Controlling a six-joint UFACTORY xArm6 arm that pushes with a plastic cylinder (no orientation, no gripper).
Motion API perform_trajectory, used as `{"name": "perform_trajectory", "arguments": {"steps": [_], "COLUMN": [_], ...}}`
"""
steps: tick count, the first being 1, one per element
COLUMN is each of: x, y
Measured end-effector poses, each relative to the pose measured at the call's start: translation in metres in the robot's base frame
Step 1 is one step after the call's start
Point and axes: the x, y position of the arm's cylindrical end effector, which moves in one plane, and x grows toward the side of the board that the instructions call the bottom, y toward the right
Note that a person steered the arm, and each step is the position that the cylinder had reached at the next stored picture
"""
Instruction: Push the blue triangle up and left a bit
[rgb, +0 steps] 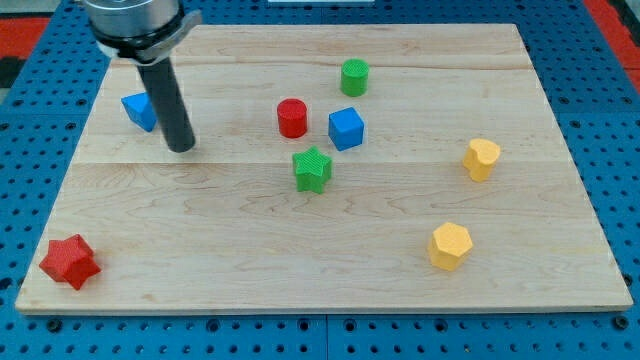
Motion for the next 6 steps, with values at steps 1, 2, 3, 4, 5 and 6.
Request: {"name": "perform_trajectory", "arguments": {"steps": [1, 2, 3, 4, 5, 6], "x": [-0.029, -0.053, -0.06, -0.028, -0.016, -0.038], "y": [-0.059, -0.085, -0.085, -0.079, -0.041, -0.046]}}
